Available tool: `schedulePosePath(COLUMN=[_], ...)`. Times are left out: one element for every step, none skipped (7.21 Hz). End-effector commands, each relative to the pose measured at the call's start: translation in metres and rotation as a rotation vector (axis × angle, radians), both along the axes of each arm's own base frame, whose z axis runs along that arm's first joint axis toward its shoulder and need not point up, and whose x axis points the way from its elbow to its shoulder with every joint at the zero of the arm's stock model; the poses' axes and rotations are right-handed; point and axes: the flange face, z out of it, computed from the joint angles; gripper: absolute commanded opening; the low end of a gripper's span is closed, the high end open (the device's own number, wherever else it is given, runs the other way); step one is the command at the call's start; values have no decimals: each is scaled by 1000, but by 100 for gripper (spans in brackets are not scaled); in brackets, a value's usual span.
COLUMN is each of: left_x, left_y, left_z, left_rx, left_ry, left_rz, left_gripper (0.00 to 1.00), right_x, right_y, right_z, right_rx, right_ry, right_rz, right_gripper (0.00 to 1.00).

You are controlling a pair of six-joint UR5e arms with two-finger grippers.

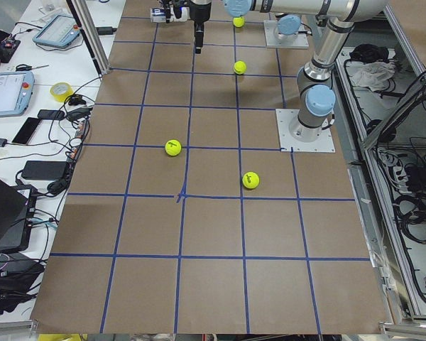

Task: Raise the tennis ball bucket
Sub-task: 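Carry the can with the right gripper toward the table center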

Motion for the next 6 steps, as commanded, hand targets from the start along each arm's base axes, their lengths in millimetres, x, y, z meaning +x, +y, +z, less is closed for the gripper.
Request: schedulePosePath(left_x=[0, 0, 0, 0, 0, 0], left_y=[0, 0, 0, 0, 0, 0], left_z=[0, 0, 0, 0, 0, 0], left_rx=[-1, -1, -1, -1, -1, -1], left_ry=[-4, -2, -4, -2, -2, -5], left_rz=[0, 0, 0, 0, 0, -1], left_gripper=[100, 100, 100, 100, 100, 100], right_x=[112, 157, 206, 235, 250, 277], right_y=[14, 27, 44, 57, 66, 84], right_z=[4, 4, 5, 1, -5, -13], right_rx=[-9, -8, -2, 3, 9, 22], right_ry=[-6, -4, -4, -16, -24, -22], right_rz=[148, 223, 309, 399, 509, 633], right_gripper=[79, 79, 79, 79, 79, 79])
